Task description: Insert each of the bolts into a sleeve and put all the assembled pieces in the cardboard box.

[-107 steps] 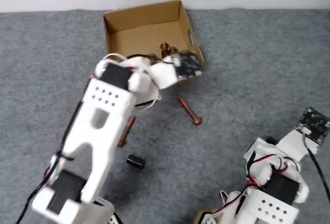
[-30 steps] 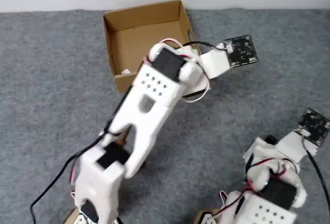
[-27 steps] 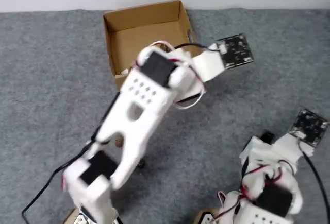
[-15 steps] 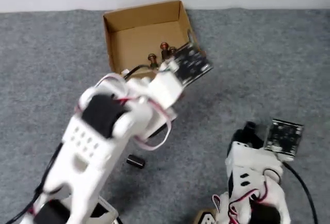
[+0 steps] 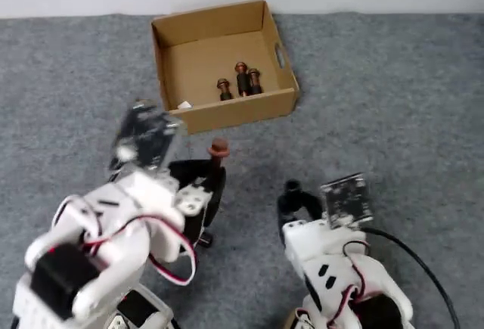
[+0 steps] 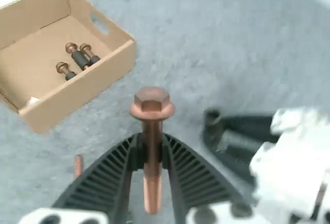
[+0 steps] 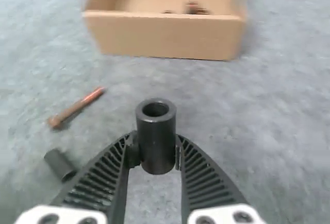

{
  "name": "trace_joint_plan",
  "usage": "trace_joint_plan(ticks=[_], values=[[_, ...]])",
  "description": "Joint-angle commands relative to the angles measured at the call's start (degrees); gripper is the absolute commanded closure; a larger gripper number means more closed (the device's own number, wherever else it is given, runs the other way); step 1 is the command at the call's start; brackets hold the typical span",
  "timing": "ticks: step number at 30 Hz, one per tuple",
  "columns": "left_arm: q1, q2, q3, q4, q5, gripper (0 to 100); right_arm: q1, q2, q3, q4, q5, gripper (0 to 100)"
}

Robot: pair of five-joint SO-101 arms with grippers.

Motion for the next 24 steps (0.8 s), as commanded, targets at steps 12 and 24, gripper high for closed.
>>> trace_joint_plan(ticks=[12,24], values=[[-0.3,-32.1,39.3,-29.5,11.8,99,-13.6,0.2,1.1,-1.3,5.5,98.6],[0.1,-36.2,43.1,-34.3,17.7,99,-15.8,0.3,2.0,-9.7,5.4,98.7]])
